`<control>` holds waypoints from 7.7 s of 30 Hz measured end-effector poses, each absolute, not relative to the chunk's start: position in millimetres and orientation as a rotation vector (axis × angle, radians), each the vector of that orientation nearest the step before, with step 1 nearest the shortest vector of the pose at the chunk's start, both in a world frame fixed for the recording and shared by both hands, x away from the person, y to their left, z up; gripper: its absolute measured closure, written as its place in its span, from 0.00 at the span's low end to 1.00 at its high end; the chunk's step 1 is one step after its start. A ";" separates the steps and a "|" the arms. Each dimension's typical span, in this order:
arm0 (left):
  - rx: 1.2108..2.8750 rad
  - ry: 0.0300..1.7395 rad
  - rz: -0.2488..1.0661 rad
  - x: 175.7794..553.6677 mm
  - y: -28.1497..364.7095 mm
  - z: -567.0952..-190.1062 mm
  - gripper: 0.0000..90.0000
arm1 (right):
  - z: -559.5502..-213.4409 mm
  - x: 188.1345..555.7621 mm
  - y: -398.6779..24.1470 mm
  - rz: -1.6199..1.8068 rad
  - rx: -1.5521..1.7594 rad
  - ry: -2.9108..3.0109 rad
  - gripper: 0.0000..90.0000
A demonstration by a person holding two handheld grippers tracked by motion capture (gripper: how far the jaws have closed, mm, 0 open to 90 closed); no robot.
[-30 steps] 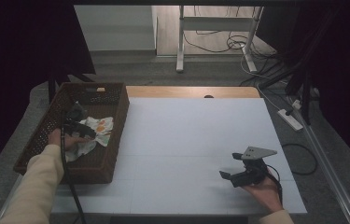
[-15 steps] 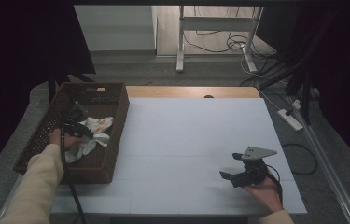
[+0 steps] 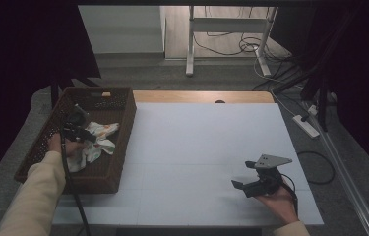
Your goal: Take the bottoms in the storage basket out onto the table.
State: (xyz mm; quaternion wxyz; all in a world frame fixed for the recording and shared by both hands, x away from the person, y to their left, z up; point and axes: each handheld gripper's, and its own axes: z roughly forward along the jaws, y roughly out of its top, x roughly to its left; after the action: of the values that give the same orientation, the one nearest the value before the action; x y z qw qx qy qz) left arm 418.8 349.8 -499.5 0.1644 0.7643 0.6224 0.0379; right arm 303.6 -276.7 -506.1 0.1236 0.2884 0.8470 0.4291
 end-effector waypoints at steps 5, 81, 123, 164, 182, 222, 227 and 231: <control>2.157 1.752 0.137 414.6 351.1 -491.3 0.79 | -505.7 303.5 -276.9 1.250 0.846 2.468 0.10; 1.705 1.563 0.294 360.1 373.6 -433.9 0.79 | -506.0 304.8 -277.7 1.252 0.853 2.459 0.10; 1.602 1.455 0.322 344.2 367.9 -404.3 0.79 | -506.2 305.3 -277.9 1.248 0.859 2.455 0.10; 1.564 1.326 0.358 333.6 347.5 -369.5 0.79 | -506.5 305.6 -278.0 1.244 0.859 2.456 0.10; 1.554 1.267 0.348 333.1 335.9 -357.6 0.79 | -507.0 305.8 -278.0 1.244 0.859 2.457 0.10; 1.581 1.133 0.285 336.7 289.1 -337.9 0.79 | -506.9 306.1 -278.7 1.240 0.860 2.456 0.10; 1.591 1.117 0.277 337.3 282.1 -337.3 0.79 | -506.7 305.9 -279.0 1.241 0.862 2.455 0.10; 1.595 1.105 0.268 337.8 277.1 -337.4 0.79 | -506.9 305.7 -279.0 1.241 0.862 2.456 0.10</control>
State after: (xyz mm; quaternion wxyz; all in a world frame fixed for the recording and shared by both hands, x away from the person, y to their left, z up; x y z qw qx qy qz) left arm 337.8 277.1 -337.4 0.5575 0.6759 0.4684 0.1138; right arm 305.7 -279.0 -506.9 0.1287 0.2963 0.8447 0.4267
